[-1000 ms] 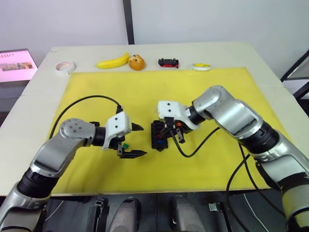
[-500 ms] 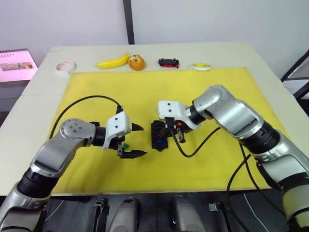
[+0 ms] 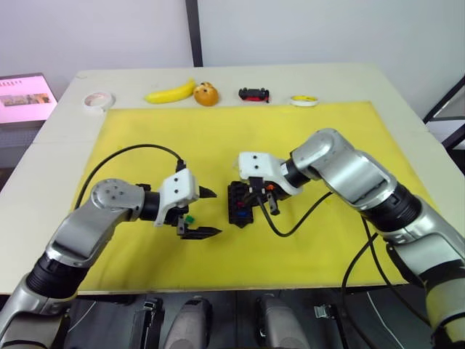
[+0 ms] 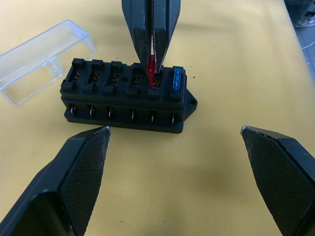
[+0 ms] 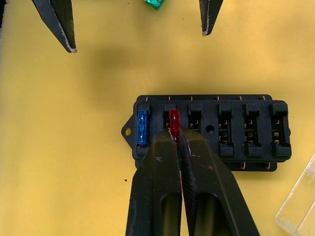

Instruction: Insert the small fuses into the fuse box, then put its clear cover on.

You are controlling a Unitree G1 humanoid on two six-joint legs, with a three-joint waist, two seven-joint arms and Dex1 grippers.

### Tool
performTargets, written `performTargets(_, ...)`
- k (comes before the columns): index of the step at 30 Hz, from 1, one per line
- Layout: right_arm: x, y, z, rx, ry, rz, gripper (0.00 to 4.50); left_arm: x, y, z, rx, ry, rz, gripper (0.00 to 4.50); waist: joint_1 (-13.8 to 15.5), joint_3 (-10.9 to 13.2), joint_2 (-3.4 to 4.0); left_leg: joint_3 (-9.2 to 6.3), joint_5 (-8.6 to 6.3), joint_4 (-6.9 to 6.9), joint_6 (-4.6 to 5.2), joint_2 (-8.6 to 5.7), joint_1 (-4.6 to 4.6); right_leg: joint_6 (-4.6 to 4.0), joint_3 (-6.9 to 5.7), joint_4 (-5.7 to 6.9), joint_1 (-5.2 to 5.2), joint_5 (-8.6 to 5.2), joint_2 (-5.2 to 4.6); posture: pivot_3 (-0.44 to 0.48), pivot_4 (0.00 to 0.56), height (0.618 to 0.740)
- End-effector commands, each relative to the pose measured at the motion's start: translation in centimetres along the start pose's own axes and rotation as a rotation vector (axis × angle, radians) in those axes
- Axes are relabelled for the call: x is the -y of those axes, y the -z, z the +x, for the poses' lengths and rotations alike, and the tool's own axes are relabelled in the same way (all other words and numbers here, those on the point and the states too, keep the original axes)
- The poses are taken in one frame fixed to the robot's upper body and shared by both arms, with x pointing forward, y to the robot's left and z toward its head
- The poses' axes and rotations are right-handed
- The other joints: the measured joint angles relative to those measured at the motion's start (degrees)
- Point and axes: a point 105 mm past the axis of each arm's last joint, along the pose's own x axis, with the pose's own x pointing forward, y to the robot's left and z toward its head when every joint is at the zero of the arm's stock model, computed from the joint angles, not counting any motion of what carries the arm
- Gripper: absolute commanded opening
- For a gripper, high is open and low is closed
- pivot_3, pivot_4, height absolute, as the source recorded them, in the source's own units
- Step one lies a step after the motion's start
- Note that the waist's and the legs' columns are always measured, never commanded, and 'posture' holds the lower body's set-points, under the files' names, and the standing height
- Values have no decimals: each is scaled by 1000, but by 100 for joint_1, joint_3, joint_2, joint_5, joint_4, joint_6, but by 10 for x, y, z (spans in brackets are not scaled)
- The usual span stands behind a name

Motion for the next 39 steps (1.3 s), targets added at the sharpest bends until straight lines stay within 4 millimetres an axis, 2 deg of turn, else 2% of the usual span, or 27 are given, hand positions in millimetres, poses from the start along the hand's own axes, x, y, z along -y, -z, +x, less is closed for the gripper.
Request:
performTargets(1,-2,-12,-7,23,2,-27,23,0,-9,1,15,3,46,4500,1,0,0,0,0,0,0,0,0,0,0,0,0,0,0,0,150,740)
performTargets(19,1,-6,-1,5,10,-19,23,1,-8,1,16,-3,42,4500,0,0,0,0,0,0,0,0,0,0,0,0,0,0,0,0,150,740)
performTargets(30,-3,4,8,-27,-10,-17,23,0,-8,2,15,-7,44,4500,0,0,0,0,0,0,0,0,0,0,0,0,0,0,0,0,150,740)
performTargets(36,-2,1,5,-20,-1,-32,23,-1,-9,2,16,-7,45,4500,-1,0,0,0,0,0,0,0,0,0,0,0,0,0,0,0,150,740)
performTargets(39,0,-4,2,-9,7,-34,898,-1,-9,2,17,-8,46,4500,-1,0,0,0,0,0,0,0,0,0,0,0,0,0,0,0,150,740)
